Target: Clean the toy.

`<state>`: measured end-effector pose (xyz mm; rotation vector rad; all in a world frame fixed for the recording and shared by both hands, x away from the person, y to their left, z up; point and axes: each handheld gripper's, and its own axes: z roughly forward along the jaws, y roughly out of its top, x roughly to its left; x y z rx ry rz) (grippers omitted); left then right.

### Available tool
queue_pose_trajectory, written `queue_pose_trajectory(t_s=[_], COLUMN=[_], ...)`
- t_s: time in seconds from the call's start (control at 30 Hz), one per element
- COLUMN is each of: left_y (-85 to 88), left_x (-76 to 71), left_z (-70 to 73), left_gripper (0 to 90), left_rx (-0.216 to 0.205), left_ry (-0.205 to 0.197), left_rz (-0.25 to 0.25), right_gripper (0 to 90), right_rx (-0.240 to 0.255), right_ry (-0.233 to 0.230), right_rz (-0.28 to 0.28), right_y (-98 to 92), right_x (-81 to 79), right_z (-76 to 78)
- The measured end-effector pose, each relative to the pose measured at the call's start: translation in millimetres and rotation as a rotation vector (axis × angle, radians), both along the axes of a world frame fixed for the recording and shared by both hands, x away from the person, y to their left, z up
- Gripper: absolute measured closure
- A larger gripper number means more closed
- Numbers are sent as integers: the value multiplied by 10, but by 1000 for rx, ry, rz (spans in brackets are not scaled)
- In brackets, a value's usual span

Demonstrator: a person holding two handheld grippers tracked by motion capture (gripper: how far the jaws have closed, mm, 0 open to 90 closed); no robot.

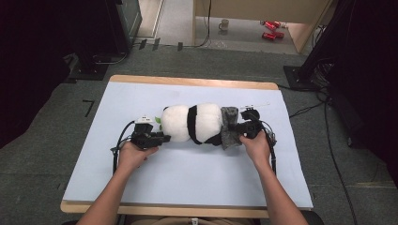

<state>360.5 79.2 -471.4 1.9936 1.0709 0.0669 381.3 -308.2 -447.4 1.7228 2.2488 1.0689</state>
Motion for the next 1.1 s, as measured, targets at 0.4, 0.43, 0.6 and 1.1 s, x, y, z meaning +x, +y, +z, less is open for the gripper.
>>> queue_pose_trajectory(t_s=[0.4, 0.43, 0.6, 1.1], left_y=[-4, -2, -6, -11], left_x=[-9, -7, -17, -76], left_z=[5, 5, 9, -1], left_gripper=[661, 660, 660, 654], left_rx=[4, 3, 1, 5], left_ry=[-2, -2, -3, -9], left_rz=[3, 1, 4, 7], right_gripper=[798, 798, 798, 793], right_rx=[112, 115, 124, 21], right_ry=[-177, -184, -211, -191], right_rz=[-33, -30, 13, 91], right_y=[-250, -246, -114, 289], right_x=[-147, -155, -171, -92], right_z=[588, 617, 727, 462])
